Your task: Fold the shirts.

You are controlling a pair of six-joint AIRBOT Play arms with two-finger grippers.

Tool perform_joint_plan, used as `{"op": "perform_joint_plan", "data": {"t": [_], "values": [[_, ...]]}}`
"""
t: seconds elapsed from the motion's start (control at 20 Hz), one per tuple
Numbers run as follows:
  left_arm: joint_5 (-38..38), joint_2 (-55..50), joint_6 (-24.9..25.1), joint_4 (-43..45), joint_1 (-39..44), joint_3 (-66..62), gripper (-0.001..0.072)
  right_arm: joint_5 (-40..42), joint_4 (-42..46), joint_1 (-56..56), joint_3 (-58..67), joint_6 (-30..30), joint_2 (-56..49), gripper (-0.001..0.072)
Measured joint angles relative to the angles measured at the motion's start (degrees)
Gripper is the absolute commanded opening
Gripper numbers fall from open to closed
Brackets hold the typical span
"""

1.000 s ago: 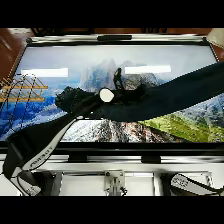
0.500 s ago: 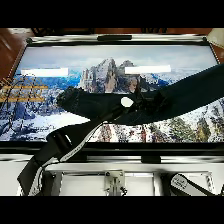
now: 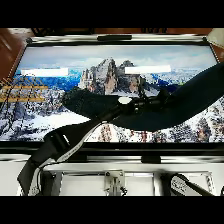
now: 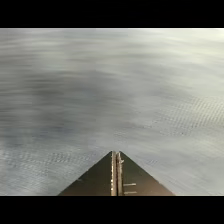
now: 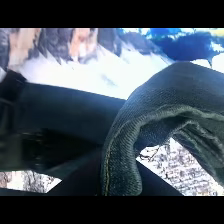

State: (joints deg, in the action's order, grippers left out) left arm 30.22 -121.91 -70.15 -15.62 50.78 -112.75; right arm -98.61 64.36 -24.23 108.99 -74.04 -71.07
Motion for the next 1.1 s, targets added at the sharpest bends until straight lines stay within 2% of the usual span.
{"op": "perform_joint_plan", "data": {"t": [0.1,0.2,0.35,0.45,0.6,0.8,1.0,1.05,1.1], "values": [[0.3,6.3,-0.2,7.6,-2.6,3.7,0.0042,0.5,1.4,2.1,-2.2,0.3,0.0,0.0091],[1.6,13.9,-3.8,19.6,-5.6,8.0,0.0043,1.5,2.5,4.9,-4.3,0.6,0.0,0.0090],[5.9,26.3,-14.6,43.7,-11.8,13.6,0.0043,3.7,5.2,11.0,-7.1,0.7,0.0,0.0091],[11.5,33.5,-22.6,60.9,-16.8,15.6,0.0044,6.0,8.4,16.3,-9.9,0.5,-0.3,0.0091],[20.9,42.5,-30.3,80.1,-25.8,16.9,0.0045,10.1,12.4,24.2,-14.9,-1.4,-1.6,0.0091],[31.0,50.6,-32.8,90.3,-37.0,17.5,0.0046,18.3,14.7,36.0,-21.1,-6.5,-5.9,0.0091],[37.5,55.5,-32.3,93.7,-43.0,17.7,0.0046,30.5,15.4,47.6,-23.4,-14.1,-13.2,0.0093],[38.2,56.2,-32.0,94.2,-43.7,17.7,0.0046,33.2,15.5,50.2,-23.6,-16.2,-15.3,0.0179],[39.5,56.7,-31.7,95.0,-44.2,17.7,0.0046,35.4,15.4,52.3,-23.8,-18.0,-17.2,0.0430]]}}
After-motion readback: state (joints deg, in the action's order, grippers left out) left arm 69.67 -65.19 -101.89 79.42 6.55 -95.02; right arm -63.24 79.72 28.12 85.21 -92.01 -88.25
